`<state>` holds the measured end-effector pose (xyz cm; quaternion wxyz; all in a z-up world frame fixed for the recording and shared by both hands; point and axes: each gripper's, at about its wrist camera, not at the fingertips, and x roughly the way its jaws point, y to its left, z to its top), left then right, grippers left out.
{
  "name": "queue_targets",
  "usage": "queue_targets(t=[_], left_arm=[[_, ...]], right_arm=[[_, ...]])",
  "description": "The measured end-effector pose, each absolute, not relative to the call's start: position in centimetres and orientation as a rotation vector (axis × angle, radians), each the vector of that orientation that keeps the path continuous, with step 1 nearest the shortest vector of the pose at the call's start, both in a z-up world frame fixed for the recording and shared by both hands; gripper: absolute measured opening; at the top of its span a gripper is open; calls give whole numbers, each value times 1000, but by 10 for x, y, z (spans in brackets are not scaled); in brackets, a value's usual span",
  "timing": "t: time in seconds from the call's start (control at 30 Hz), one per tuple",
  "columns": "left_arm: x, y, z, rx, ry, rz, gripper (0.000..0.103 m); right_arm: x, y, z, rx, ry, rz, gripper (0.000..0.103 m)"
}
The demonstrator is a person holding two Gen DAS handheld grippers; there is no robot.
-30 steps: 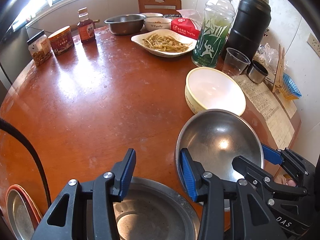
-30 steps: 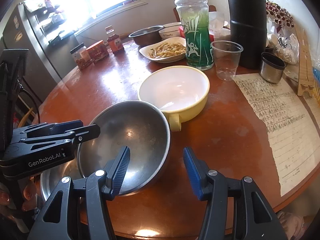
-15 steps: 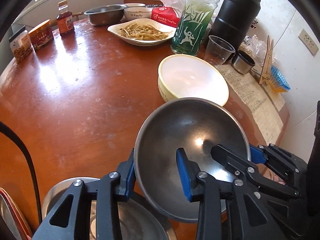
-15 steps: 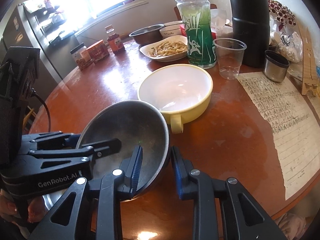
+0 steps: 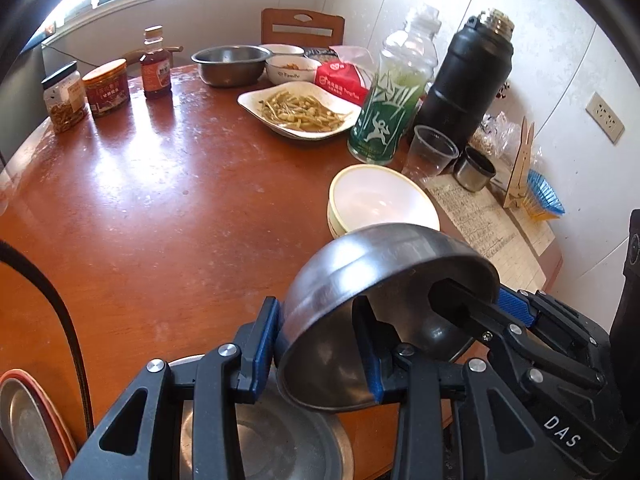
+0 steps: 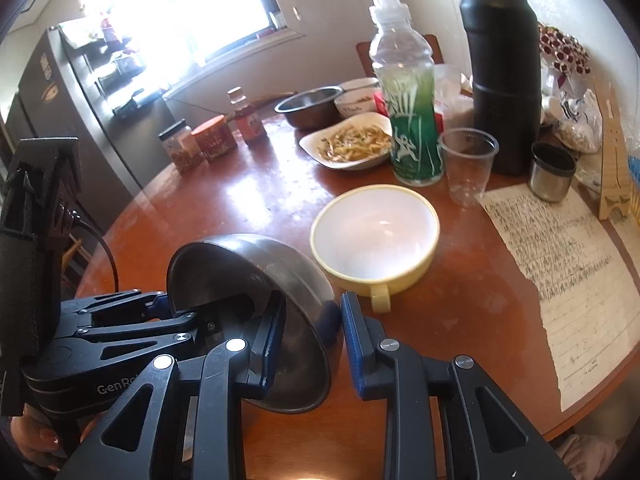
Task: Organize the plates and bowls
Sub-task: 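Lift the deep steel bowl with the left tool toward the stack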
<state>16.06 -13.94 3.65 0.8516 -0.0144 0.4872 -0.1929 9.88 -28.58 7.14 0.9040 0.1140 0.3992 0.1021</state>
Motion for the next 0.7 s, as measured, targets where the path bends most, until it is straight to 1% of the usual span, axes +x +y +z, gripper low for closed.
queue_targets(t=[0.37, 0.7], left_arm=[[117, -91, 79, -74, 933, -368, 38], [73, -46, 77, -100, 947, -305, 38]], right_arm=[[78, -253, 104, 239, 769, 318, 30], [47, -208, 105, 215, 800, 426, 30]])
